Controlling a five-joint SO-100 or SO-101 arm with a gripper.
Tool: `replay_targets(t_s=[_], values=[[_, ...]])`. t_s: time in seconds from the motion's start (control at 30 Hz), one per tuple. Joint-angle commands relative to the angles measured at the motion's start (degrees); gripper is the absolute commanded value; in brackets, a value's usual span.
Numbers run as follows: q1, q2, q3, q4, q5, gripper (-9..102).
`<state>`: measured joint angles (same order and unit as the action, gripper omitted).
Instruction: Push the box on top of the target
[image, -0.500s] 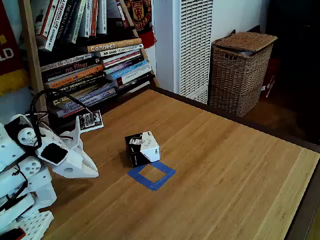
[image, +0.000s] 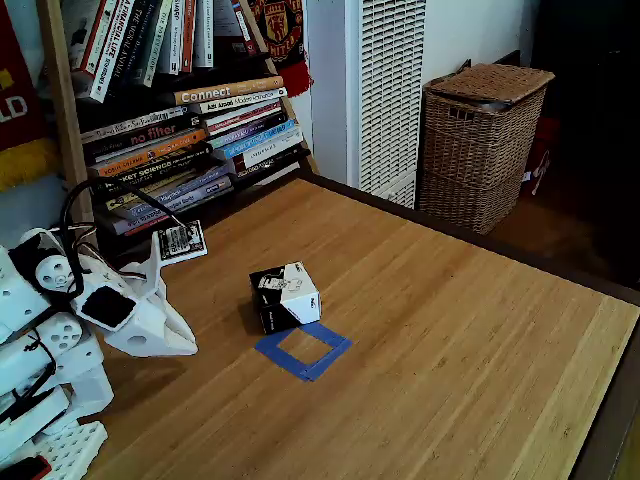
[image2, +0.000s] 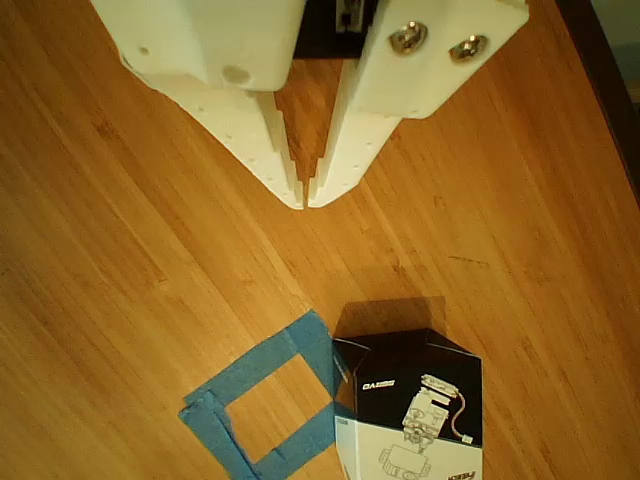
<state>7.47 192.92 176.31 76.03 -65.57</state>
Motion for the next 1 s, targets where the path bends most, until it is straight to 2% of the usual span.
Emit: replay_targets(t_s=[0.0, 0.9, 0.97], values=[[-0.62, 0.62, -0.26, 0.18, 0.35, 4], [-0.62, 0.62, -0.26, 0.18, 0.35, 4], [-0.26, 0.62, -0.26, 0.18, -0.26, 2]])
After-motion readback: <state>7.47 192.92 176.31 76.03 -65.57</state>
